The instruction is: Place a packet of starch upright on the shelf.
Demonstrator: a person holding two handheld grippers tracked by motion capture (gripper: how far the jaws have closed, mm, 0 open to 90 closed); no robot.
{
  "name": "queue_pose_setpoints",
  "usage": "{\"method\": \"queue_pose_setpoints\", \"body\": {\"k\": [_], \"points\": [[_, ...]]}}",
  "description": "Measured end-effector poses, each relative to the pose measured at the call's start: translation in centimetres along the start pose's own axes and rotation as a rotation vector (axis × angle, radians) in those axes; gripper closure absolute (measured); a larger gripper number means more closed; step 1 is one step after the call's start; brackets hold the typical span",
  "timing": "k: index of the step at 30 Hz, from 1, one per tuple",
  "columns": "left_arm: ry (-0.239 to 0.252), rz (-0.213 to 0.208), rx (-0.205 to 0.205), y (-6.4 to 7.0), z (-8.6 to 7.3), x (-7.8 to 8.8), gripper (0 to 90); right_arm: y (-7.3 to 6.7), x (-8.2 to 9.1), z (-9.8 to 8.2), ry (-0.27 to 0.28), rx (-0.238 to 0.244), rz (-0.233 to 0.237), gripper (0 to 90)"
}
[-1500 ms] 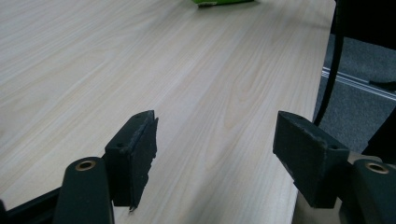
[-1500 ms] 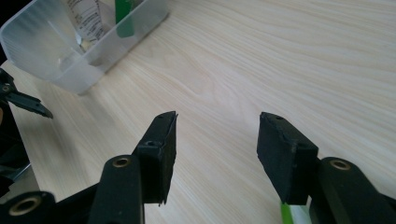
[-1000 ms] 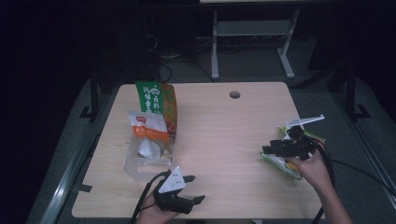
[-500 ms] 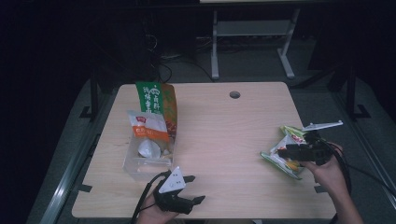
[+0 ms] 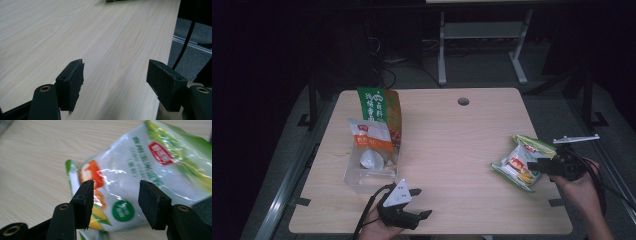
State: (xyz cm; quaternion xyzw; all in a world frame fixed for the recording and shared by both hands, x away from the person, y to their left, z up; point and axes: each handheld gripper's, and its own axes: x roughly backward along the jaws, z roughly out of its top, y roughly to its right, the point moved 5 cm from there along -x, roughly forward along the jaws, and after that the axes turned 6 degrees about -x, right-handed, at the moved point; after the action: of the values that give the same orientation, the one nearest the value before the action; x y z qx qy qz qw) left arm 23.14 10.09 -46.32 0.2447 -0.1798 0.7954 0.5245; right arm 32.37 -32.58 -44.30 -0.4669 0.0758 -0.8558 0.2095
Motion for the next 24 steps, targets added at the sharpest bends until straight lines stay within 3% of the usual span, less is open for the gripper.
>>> {"method": "queue_pose_setpoints", "body": {"k": [8,14,18,24], "points": [[-0.001,-0.002,0.002,0.1,0.0,-0.1,29.3,2.7,0.3,-0.4,-0.015,-0.076,-0.082,44.1],[-0.005,-0.004,0.002,0.1,-0.1,-0.3,29.3,4.1,-0.1,-0.6,-0.025,-0.124,-0.111,42.7],[-0.007,-0.004,0.001,0.1,-0.1,-0.3,29.3,4.5,-0.8,-0.8,-0.040,-0.144,-0.118,41.4],[-0.009,-0.005,-0.001,0.2,-0.1,-0.4,29.3,5.2,-1.4,-0.8,-0.035,-0.203,-0.077,39.2]]}}
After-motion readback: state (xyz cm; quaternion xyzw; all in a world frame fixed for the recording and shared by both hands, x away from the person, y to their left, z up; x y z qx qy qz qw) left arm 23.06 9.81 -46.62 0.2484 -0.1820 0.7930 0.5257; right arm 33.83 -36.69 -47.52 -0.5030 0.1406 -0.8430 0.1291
